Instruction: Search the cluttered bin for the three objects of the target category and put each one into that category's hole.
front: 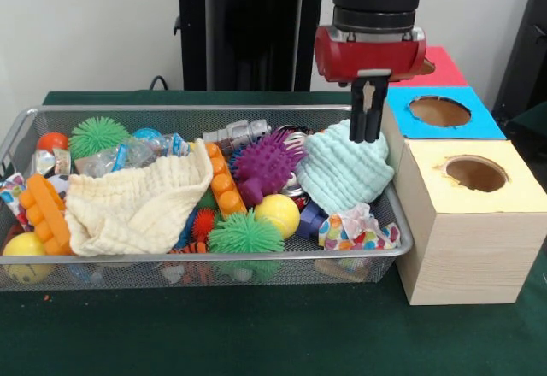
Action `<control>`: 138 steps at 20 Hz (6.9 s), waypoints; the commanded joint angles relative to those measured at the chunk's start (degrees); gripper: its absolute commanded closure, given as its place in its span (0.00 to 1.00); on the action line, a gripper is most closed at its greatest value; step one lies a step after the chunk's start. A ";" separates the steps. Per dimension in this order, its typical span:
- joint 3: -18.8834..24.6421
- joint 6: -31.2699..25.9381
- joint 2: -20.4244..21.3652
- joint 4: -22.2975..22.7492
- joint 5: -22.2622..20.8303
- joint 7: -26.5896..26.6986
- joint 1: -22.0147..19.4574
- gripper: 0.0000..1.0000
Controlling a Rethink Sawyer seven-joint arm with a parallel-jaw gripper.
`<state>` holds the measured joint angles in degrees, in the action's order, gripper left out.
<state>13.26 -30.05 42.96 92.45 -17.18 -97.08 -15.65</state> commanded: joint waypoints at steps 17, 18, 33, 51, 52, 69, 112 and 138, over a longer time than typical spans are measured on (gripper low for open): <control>2.18 3.14 -7.56 1.39 -2.50 -1.99 -2.57 0.00; 2.15 3.45 -7.94 1.21 -2.59 -2.06 -2.51 0.00; 1.34 6.46 -13.25 -3.65 -3.40 -3.02 -0.03 0.00; 0.58 6.33 -17.25 -10.93 -4.99 0.24 -0.83 0.00; 0.70 6.45 -17.41 -10.91 -5.01 0.30 -0.95 0.00; -1.01 7.73 -23.02 -11.34 -5.18 -1.19 -0.20 0.00; 2.83 -1.54 -1.36 6.36 -0.51 0.82 -3.44 1.00; 5.19 -20.43 14.26 6.98 10.59 -0.75 -1.42 1.00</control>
<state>13.46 -41.85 55.11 95.46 -10.03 -97.08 -18.49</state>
